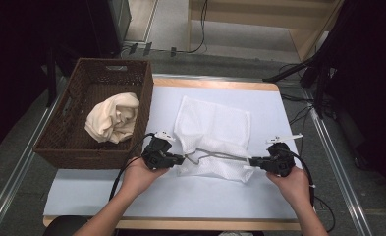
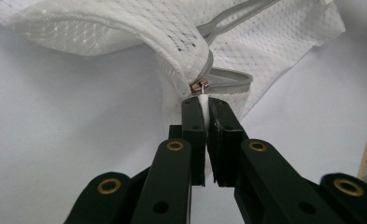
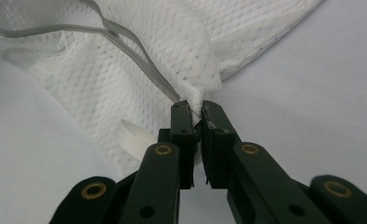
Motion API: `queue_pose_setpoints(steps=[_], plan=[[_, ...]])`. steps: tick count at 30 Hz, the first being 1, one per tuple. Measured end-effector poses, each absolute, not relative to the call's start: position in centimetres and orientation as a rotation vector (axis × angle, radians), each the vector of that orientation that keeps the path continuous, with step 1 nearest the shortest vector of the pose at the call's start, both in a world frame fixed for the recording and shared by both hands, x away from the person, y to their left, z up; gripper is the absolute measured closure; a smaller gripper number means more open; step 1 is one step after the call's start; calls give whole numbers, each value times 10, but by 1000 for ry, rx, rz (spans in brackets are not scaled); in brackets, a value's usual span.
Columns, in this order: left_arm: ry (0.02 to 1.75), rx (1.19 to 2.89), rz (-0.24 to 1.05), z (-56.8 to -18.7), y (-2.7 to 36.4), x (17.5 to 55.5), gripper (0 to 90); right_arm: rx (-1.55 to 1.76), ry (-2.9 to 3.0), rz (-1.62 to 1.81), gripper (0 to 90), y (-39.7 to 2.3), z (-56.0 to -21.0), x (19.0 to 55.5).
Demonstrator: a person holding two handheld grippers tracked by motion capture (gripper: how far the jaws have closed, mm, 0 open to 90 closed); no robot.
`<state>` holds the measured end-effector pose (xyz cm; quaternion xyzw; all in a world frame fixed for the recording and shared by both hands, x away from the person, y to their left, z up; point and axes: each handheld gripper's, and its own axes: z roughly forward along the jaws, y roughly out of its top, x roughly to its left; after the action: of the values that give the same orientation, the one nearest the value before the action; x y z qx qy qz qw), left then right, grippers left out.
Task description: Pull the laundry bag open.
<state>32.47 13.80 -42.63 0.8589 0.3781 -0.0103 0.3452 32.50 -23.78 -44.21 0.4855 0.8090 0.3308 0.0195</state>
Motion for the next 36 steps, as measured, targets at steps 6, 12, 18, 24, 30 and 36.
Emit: queue_pose_setpoints(steps=[6,12,18,24,30,36], plan=[[1007,2237,-43,-436,136,331,859,1519,2530,1023,849,-233,-448,325],[1004,2212,-63,-433,138,331,800,1470,2505,981,747,-232,-448,325],[1001,2178,-97,-424,145,327,620,1370,2384,1068,545,-240,-438,318],[988,2153,-85,-413,152,319,495,1349,2352,1145,483,-238,-434,314],[974,2136,-56,-403,157,313,469,1299,2353,1187,464,-230,-432,313],[956,2127,-58,-398,159,306,454,1243,2363,1224,465,-215,-428,310]])
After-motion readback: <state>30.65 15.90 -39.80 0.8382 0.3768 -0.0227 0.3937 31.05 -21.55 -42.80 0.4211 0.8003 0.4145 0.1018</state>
